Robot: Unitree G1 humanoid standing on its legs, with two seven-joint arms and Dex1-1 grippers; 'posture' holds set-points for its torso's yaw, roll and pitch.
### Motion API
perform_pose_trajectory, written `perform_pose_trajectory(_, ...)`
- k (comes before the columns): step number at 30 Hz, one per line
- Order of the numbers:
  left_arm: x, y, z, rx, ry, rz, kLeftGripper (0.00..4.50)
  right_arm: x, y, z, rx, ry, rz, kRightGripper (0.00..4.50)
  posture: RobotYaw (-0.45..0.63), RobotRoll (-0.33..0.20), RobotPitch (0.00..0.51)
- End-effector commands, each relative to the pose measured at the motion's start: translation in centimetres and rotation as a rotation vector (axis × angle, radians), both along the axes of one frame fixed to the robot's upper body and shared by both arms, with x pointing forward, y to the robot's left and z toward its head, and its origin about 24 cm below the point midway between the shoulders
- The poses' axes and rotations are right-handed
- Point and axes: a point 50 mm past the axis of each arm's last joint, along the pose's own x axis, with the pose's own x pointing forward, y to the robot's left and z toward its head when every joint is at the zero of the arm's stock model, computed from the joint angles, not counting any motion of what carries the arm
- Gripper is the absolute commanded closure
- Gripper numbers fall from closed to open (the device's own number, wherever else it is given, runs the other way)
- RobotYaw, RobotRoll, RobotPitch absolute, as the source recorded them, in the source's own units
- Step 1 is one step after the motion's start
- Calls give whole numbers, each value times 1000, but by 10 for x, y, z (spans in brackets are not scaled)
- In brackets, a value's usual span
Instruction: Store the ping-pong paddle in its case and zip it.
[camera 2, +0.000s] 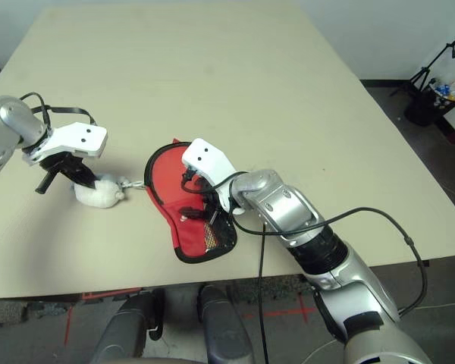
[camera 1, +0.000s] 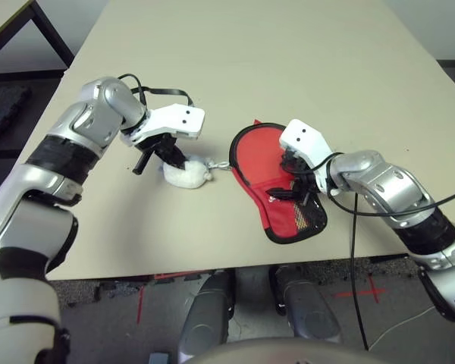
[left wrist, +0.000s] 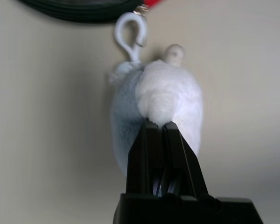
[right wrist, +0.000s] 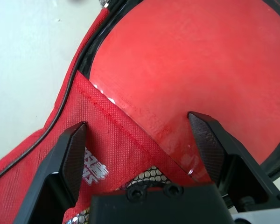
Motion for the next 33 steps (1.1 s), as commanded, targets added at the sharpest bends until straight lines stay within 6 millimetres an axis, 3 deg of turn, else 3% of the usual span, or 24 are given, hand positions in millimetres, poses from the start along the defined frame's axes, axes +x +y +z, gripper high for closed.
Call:
perform_pose_trajectory(1, 12, -2, 7, -31, -80, 58, 4487, -7, -9, -32, -105, 165, -22, 0, -74, 0, 200)
perform_pose_trajectory(7, 30, -3, 13, -31, -212, 143, 4487, -8, -8, -36, -105, 181, -16, 0, -69, 0, 202)
perform_pose_trajectory(15, 49, -8, 3, -14, -380, 257, 4487, -8, -8, -40, -108, 191, -14, 0, -68, 0, 211)
perform_pose_trajectory(24, 65, -42, -4, -51, -604, 316, 4487, -8, -7, -44, -110, 205, -6, 0, -60, 0, 214)
perform_pose_trajectory(33, 71, -72, 2, -94, -753, 307, 4487, -7, -5, -44, -107, 204, -5, 0, -79, 0, 216)
